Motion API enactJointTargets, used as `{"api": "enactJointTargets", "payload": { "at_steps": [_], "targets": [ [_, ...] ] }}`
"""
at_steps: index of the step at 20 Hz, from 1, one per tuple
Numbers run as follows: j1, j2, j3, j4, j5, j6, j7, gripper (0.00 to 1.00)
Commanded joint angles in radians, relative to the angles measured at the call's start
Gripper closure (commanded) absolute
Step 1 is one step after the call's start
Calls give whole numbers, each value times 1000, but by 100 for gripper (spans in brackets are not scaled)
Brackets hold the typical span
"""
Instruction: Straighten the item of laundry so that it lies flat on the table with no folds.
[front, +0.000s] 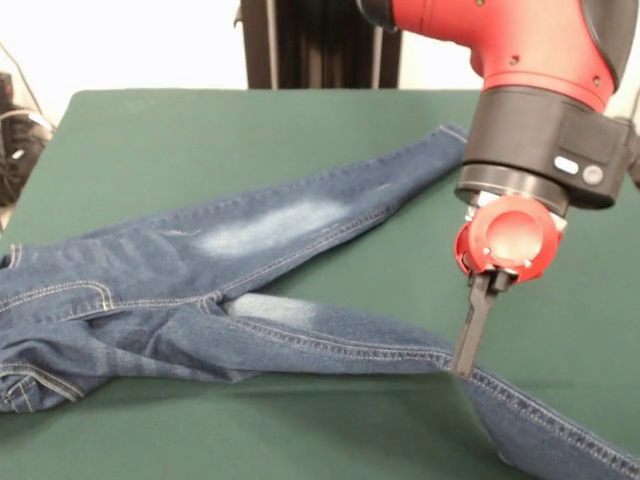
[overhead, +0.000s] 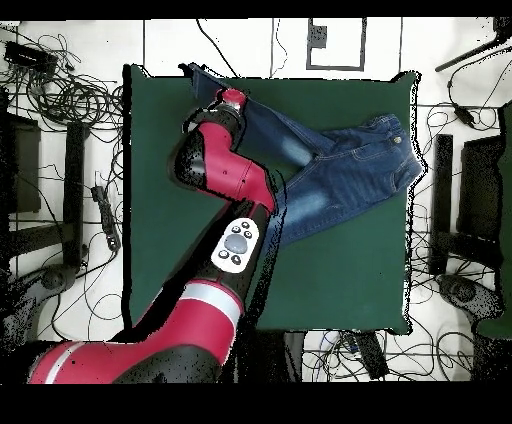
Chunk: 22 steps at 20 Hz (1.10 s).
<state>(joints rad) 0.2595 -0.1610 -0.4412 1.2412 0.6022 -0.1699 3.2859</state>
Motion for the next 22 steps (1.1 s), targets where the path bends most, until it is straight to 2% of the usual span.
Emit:
{"api": "enactJointTargets", "payload": {
  "at_steps": [1,7,22],
  "targets": [
    [47,70,49,82,90,-43,107,100],
    [61,80,48,83,122,-61,99,100],
    [73,61,60,112,123,-72,107,100]
  ]
}}
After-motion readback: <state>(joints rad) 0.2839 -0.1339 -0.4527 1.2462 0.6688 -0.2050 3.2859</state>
